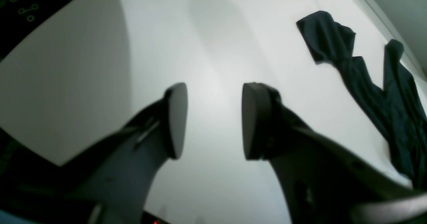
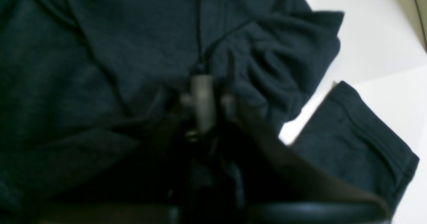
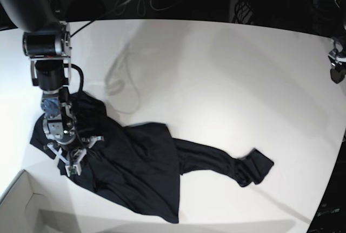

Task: Layout the t-shirt on the table in an organized manner, then fold the t-shirt properly
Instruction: 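Release the shirt and raise both grippers above it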

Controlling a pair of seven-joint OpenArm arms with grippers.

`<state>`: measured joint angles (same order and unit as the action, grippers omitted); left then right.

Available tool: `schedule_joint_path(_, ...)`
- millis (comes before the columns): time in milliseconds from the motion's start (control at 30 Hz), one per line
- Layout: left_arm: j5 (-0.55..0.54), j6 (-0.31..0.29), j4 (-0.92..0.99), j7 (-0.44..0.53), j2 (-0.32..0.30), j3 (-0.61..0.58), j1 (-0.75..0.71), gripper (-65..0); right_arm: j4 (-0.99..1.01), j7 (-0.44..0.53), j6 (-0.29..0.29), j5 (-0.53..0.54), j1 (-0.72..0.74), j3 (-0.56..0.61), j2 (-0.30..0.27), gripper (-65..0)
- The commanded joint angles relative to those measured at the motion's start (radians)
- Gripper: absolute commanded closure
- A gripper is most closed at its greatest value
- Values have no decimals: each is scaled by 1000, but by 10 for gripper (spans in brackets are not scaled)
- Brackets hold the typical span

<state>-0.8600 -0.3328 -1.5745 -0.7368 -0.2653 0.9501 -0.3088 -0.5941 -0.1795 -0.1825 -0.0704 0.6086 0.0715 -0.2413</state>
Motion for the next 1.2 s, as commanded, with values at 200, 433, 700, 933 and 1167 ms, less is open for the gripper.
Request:
schedule_joint_path(200,-18,-5,-14,21,-29,-21,27,-267,-229,19,8,14,-39,-8,-22,0)
schedule_joint_path(433,-18,-5,-14,20,-29,-24,41,-267,-818,16,5,14,-322,-5,-28,0)
schedule_joint_path(700,-20,-5,-16,-34,-22,-24,73,-269,-1371,16,4,10,-678,49,89,0)
schedule_joint_path(933,-29,-7,-50,-151,18,-19,110,-271,-1443,65,4,-45,-899,233,171,0)
schedule_joint_path(1167,-26,-7,-97,-243,149,-136,133,-272,-1446,127,4,-68,-933,284,173,0)
